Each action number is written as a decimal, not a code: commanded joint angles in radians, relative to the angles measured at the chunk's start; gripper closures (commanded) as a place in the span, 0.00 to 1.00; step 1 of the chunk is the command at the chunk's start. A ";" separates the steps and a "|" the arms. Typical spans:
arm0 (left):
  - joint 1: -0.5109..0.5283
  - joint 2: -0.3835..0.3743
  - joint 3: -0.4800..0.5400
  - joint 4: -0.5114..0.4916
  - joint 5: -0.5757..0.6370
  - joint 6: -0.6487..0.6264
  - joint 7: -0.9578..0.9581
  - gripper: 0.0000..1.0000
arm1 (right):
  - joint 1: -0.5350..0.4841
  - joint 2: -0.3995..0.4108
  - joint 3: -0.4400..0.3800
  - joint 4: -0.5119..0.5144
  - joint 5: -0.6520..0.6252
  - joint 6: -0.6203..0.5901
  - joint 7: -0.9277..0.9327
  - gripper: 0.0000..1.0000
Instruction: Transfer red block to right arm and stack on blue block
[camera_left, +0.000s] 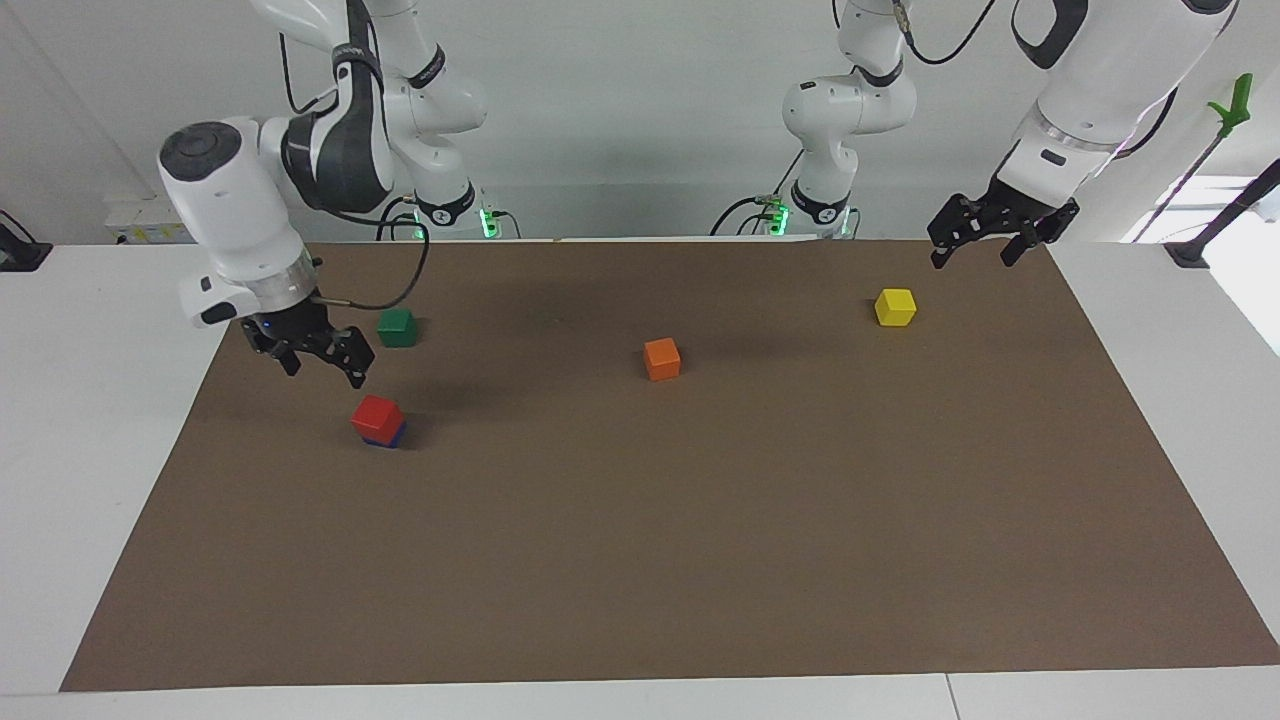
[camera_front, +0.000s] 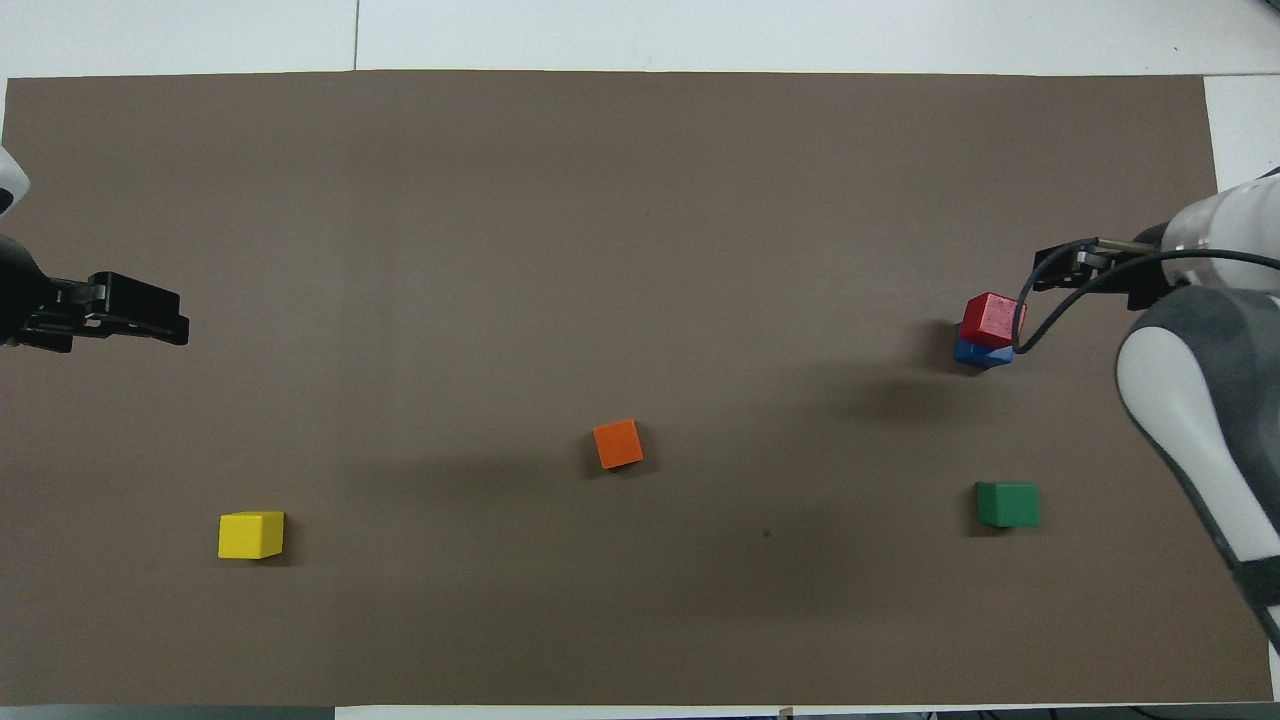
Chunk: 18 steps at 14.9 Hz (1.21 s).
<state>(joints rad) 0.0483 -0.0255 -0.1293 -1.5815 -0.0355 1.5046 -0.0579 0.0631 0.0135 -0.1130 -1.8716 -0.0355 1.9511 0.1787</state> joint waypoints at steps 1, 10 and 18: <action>0.010 -0.017 -0.003 0.000 -0.015 -0.009 0.013 0.00 | -0.014 -0.068 0.006 0.048 -0.004 -0.131 -0.045 0.00; 0.010 -0.022 -0.004 0.002 -0.014 -0.026 0.013 0.00 | -0.016 -0.078 -0.013 0.279 0.014 -0.526 -0.146 0.00; 0.010 -0.025 -0.006 0.002 -0.010 -0.023 0.015 0.00 | -0.164 -0.017 0.049 0.357 0.048 -0.534 -0.209 0.00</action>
<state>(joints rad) 0.0483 -0.0372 -0.1300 -1.5794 -0.0356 1.4956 -0.0579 -0.1097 -0.0358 -0.0440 -1.5459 -0.0001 1.4386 -0.0090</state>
